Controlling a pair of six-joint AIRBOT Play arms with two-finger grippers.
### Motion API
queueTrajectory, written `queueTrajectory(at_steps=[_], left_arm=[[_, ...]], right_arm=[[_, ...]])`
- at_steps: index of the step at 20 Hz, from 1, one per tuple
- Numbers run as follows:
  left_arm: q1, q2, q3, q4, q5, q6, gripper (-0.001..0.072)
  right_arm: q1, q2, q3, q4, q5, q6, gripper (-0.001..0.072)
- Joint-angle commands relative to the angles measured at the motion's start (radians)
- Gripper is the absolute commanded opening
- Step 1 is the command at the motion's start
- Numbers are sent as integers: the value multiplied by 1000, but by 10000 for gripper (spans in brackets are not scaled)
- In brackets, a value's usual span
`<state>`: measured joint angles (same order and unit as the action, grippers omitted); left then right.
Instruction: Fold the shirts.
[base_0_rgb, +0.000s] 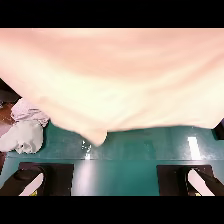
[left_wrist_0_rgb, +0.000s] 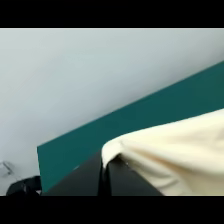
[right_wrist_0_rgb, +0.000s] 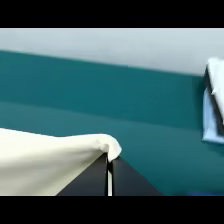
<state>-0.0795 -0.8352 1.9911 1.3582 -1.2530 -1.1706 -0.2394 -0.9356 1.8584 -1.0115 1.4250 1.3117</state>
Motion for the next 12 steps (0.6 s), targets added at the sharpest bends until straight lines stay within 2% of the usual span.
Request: queueTrajectory(at_steps=[1,5,9,12], left_arm=[[1,-66,-116,-25,-67,0,23],[1,-274,-370,-27,-63,0,23],[1,-560,-486,-60,103,0,23],[1,-709,-485,-73,245,-5,24]], right_arm=[[67,-101,-109,-14,120,72,15],[173,-275,-349,-169,75,80,16],[181,-451,-499,-166,-132,88,16],[175,-553,-491,-166,-245,103,16]])
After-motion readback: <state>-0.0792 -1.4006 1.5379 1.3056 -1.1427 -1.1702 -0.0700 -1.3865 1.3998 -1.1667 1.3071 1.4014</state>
